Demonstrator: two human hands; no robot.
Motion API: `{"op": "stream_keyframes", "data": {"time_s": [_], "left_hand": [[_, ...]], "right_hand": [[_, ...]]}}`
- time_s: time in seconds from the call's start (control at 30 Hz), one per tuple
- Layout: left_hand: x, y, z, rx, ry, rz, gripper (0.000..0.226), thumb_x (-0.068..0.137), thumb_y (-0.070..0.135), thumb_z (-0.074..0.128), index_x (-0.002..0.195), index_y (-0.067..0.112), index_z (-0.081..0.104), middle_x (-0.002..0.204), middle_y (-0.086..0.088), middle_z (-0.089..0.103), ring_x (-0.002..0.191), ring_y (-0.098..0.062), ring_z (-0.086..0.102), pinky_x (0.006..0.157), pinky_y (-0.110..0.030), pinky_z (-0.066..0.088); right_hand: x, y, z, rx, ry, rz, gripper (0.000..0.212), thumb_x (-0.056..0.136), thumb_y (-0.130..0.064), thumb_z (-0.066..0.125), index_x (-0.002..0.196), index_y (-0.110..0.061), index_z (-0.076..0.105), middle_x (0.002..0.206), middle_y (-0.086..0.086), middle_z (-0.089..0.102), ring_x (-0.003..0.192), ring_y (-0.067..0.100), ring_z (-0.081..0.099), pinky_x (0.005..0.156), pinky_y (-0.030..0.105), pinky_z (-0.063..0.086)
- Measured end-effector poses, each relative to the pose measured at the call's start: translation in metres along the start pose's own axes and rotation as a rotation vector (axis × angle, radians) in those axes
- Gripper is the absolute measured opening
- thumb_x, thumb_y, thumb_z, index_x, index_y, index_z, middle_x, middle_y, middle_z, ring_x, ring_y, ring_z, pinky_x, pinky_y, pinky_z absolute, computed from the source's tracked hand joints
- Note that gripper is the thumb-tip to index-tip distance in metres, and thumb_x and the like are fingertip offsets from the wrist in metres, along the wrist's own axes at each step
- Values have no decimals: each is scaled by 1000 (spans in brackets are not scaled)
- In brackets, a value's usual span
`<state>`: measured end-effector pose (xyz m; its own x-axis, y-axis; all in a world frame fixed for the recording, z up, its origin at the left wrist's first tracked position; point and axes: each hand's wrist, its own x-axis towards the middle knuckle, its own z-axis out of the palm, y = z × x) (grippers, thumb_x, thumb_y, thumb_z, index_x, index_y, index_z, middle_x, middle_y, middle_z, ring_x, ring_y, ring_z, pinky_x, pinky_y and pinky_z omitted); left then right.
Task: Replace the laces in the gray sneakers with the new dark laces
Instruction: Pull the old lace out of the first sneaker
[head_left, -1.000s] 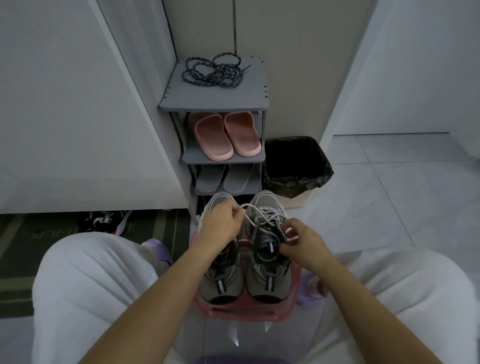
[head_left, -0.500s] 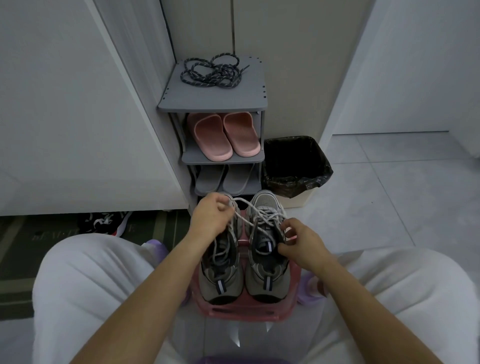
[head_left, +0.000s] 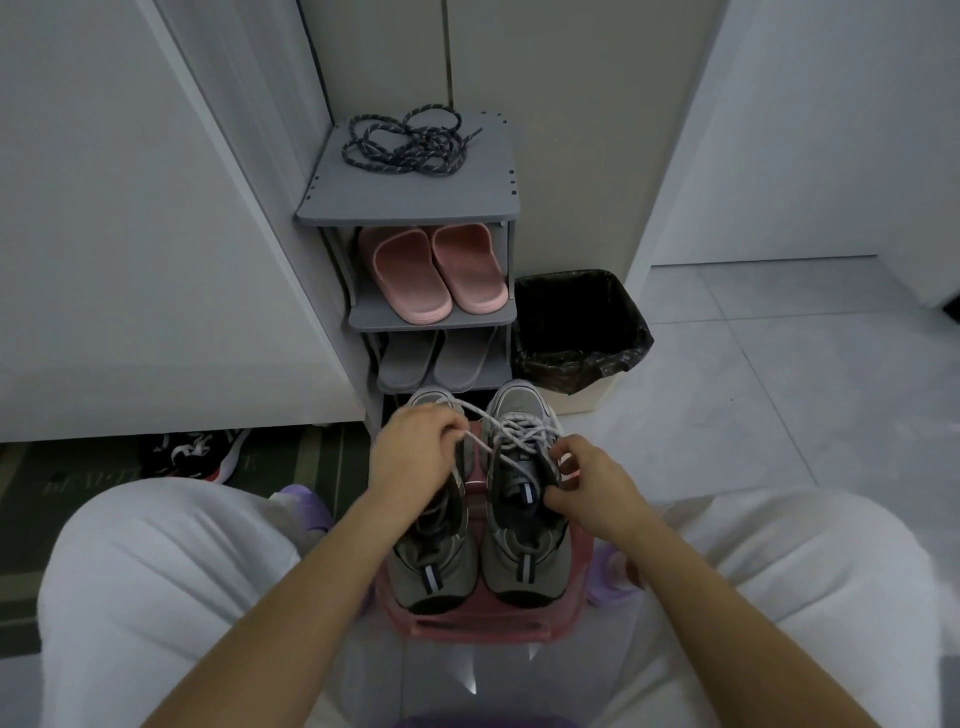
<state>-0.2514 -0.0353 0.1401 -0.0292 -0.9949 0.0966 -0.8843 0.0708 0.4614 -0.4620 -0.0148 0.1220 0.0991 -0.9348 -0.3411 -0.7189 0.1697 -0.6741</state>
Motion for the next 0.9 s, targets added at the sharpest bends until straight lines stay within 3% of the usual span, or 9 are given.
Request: {"op": "stream_keyframes", "data": {"time_s": [0.1, 0.23, 0.3, 0.43, 0.6, 0.8, 0.9], "left_hand": [[2, -8, -7, 14, -22, -70, 12, 89, 24, 60, 96, 23, 70, 100, 6, 65, 95, -17, 60, 75, -31, 48], [-8, 9, -1, 73, -148, 190, 29, 89, 28, 59, 118, 24, 62, 118, 8, 59, 107, -14, 57, 87, -29, 46], [-9, 17, 6, 74, -170, 223, 22, 90, 27, 57, 111, 22, 65, 114, 6, 60, 107, -14, 56, 88, -29, 44], [-1, 14, 7, 14, -166, 126, 7, 88, 17, 59, 89, 18, 66, 99, 4, 63, 97, -15, 57, 82, -26, 43], [5, -6, -10, 34, -76, -29, 7, 88, 13, 59, 88, 16, 65, 96, 6, 62, 95, -17, 56, 76, -26, 40], [-5, 11, -1, 103, -209, 219, 22, 89, 25, 57, 109, 20, 65, 107, 4, 64, 105, -16, 54, 92, -31, 44], [-6, 19, 6, 65, -184, 217, 14, 91, 24, 55, 96, 16, 67, 97, 1, 65, 94, -16, 57, 87, -32, 46]], "right_hand": [[1, 1, 1, -3, 1, 4, 38, 72, -23, 70, 103, -26, 48, 106, 7, 56, 85, 22, 59, 68, 26, 42], [2, 1, 1, -8, 4, 9, 38, 72, -24, 70, 100, -30, 46, 106, 7, 55, 85, 23, 60, 69, 27, 46], [2, 1, 1, -21, 7, 8, 39, 72, -24, 69, 104, -28, 48, 106, 7, 56, 85, 23, 60, 70, 27, 46], [1, 1, 2, -36, 11, 1, 42, 71, -25, 70, 108, -24, 50, 105, 6, 56, 84, 23, 61, 70, 28, 47], [2, 2, 2, -23, 7, 3, 40, 71, -25, 70, 104, -27, 49, 105, 6, 56, 83, 23, 60, 69, 26, 44], [3, 2, 3, -37, 14, 5, 39, 70, -25, 70, 98, -33, 44, 105, 5, 55, 82, 21, 60, 66, 26, 42], [2, 2, 3, -29, 17, 6, 39, 70, -27, 70, 98, -33, 45, 104, 5, 55, 83, 21, 60, 69, 29, 48]]}}
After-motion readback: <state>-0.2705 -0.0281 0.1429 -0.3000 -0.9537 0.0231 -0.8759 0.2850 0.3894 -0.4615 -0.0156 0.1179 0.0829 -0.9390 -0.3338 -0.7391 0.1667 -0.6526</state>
